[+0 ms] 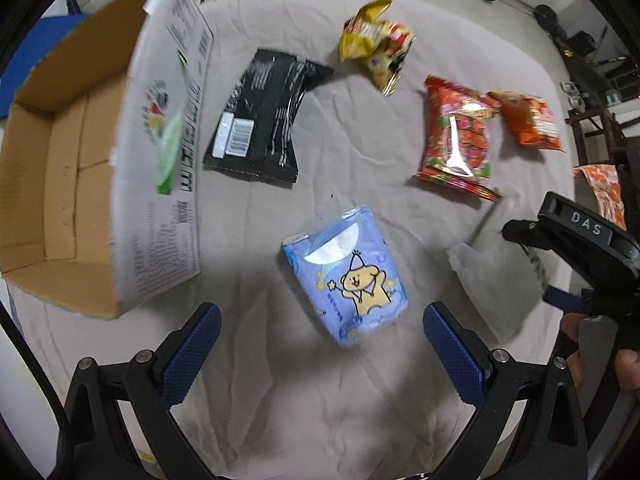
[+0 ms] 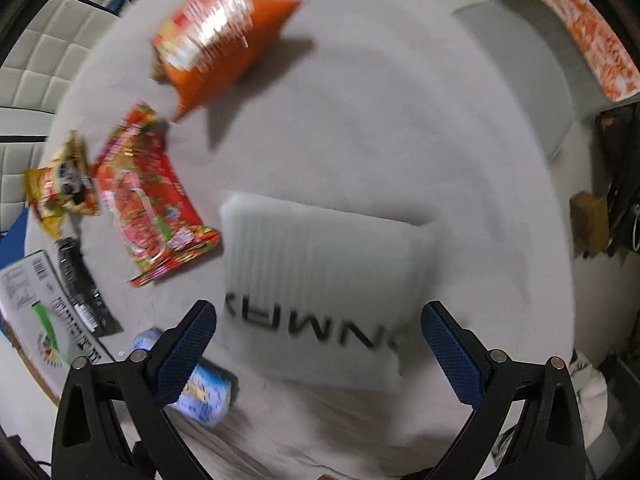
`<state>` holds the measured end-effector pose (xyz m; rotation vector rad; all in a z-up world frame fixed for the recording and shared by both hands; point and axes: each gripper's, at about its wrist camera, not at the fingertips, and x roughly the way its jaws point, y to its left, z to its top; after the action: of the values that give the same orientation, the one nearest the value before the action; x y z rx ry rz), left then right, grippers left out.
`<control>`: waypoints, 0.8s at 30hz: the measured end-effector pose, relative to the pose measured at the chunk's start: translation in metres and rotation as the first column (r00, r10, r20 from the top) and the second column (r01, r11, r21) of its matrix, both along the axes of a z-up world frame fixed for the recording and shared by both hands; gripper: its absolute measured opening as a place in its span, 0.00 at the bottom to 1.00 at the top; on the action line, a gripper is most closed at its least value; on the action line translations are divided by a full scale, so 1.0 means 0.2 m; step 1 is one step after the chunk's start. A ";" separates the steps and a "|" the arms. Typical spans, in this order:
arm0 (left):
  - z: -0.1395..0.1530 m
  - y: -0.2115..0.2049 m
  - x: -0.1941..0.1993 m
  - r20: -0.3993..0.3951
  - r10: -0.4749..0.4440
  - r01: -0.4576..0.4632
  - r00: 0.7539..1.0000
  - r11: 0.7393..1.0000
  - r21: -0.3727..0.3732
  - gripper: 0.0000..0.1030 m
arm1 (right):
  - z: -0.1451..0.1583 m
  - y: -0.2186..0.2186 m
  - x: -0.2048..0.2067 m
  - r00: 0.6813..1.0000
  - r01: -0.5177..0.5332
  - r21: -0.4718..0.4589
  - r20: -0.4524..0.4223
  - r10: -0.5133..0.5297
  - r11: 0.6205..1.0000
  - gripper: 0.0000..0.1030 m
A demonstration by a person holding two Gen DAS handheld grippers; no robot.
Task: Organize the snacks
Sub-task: 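Grasp the blue dog pouch with the left tool while the right tool grasps the white NMAX pouch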
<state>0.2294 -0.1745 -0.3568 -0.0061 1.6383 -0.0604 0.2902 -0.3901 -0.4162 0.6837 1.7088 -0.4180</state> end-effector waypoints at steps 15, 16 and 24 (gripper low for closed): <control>-0.43 -0.05 0.06 -0.234 -0.073 0.054 0.970 0.995 -0.086 1.00 | -0.21 0.11 -0.16 0.890 -0.453 -0.053 -0.085 0.448 0.890 0.79; -0.45 -0.05 0.07 -0.244 -0.073 0.058 0.967 0.996 -0.068 1.00 | -0.23 0.09 -0.17 0.908 -0.417 -0.040 -0.076 0.413 0.908 0.80; -0.59 -0.01 0.09 -0.284 0.007 -0.028 0.959 0.997 -0.070 0.93 | -0.35 -0.01 -0.28 0.950 -0.309 -0.004 -0.045 0.309 0.951 0.84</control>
<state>0.2483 -0.1763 -0.4744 -0.0894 1.9225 -0.1103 0.2351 -0.3929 -0.4858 0.3896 1.8176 -0.2229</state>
